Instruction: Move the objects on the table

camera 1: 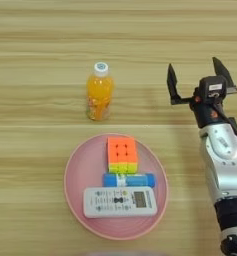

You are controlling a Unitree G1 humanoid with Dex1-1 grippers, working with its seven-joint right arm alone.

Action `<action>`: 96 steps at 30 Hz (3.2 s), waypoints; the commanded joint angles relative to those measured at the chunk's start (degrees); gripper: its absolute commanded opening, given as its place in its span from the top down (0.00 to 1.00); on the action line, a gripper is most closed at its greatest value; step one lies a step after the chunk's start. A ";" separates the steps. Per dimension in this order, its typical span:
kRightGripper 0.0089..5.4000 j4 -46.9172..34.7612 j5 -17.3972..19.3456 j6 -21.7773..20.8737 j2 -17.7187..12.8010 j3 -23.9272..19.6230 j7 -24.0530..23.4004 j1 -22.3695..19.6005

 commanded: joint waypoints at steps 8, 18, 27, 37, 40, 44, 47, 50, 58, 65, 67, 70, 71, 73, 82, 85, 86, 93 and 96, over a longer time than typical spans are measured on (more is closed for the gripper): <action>0.00 -2.37 0.61 -1.23 -1.29 -0.40 -0.29 -4.46; 0.00 -9.61 9.10 1.04 -0.66 4.18 10.86 -1.91; 0.00 -15.81 16.55 10.80 -0.14 8.10 19.00 -4.90; 0.00 -5.75 7.34 16.01 0.90 16.23 22.69 -12.57; 0.00 -3.54 4.35 16.65 0.82 17.84 22.68 -13.17; 0.00 -0.29 1.19 19.23 1.09 19.12 22.39 -14.38; 0.00 1.73 0.11 20.93 1.42 19.81 23.01 -14.22; 0.03 2.87 0.83 21.64 2.06 19.22 23.28 -14.30; 0.21 4.53 1.69 21.37 3.79 18.11 23.18 -14.50; 0.34 5.35 1.55 20.75 4.56 17.74 22.93 -14.79; 0.36 5.38 1.42 20.64 4.81 17.87 23.05 -14.69; 0.37 5.60 1.54 20.32 5.06 17.46 22.93 -14.98; 0.37 5.71 1.67 20.20 5.19 17.24 22.84 -15.10; 0.37 5.67 1.90 19.89 5.42 16.93 22.81 -15.12; 0.37 -2.04 5.49 18.36 5.65 13.79 23.13 -14.84; 0.37 -6.17 6.79 18.94 4.83 12.52 23.39 -14.58; 0.37 -7.69 7.39 19.43 4.23 11.66 23.41 -14.61; 0.37 -14.40 11.15 21.40 -3.22 4.79 25.45 -11.39; 0.37 -14.73 12.03 22.52 -7.85 0.60 26.16 -7.74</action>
